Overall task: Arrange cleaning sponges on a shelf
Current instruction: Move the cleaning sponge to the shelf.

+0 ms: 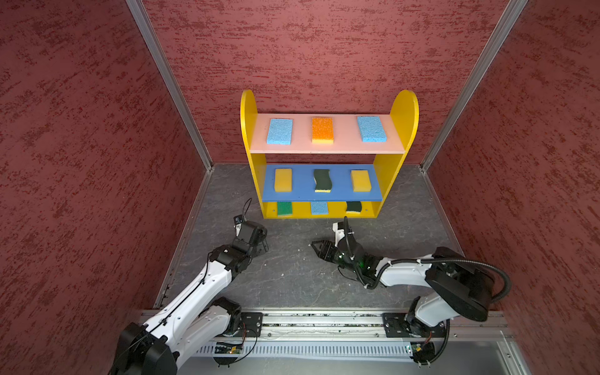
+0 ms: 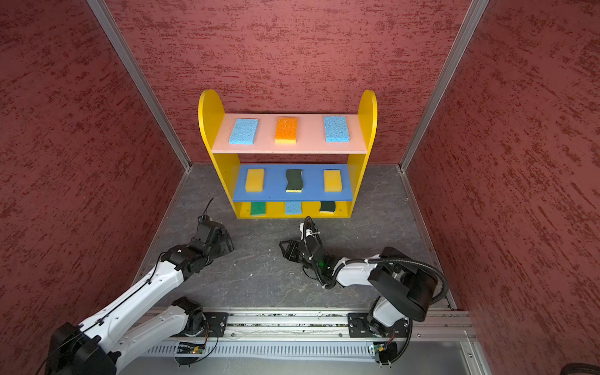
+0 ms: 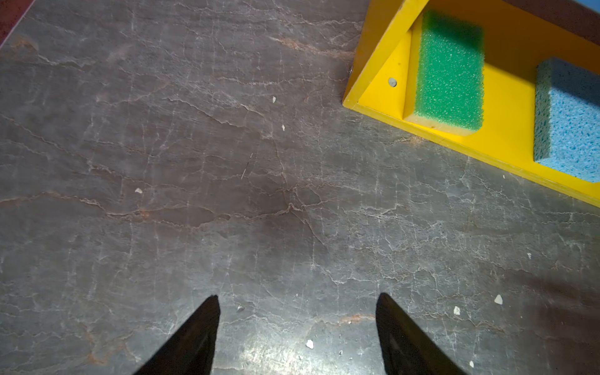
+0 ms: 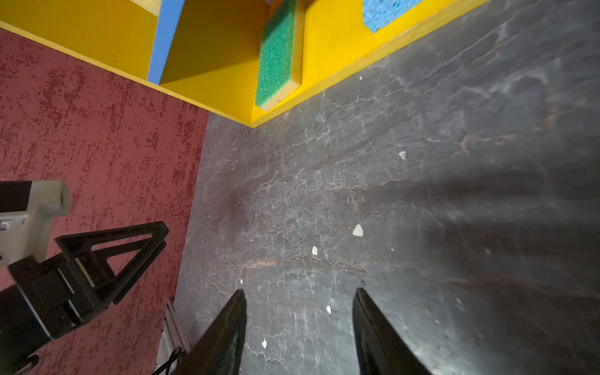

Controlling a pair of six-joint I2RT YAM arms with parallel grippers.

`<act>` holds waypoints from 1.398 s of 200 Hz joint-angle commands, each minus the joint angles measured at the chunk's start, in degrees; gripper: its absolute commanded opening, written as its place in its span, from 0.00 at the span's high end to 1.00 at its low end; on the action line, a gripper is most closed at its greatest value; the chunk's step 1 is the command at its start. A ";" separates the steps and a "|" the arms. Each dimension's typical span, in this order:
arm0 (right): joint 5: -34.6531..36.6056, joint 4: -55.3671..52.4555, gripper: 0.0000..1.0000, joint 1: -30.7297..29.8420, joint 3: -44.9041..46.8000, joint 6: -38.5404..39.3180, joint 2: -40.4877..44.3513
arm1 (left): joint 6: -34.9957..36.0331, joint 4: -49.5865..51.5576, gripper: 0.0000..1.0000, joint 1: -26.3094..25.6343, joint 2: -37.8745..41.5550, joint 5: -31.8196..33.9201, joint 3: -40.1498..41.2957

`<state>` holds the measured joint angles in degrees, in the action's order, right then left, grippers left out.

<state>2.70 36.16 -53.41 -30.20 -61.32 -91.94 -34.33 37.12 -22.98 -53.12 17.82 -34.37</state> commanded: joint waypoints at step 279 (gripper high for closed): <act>-1.72 22.54 0.95 1.51 -20.74 -8.36 -31.38 | 1.36 -3.08 0.25 7.69 0.70 -6.84 1.59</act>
<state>0.21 55.99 -52.62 -49.50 -68.23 -121.69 -33.87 35.24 -15.92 -52.45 10.92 -33.43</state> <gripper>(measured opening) 0.056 0.750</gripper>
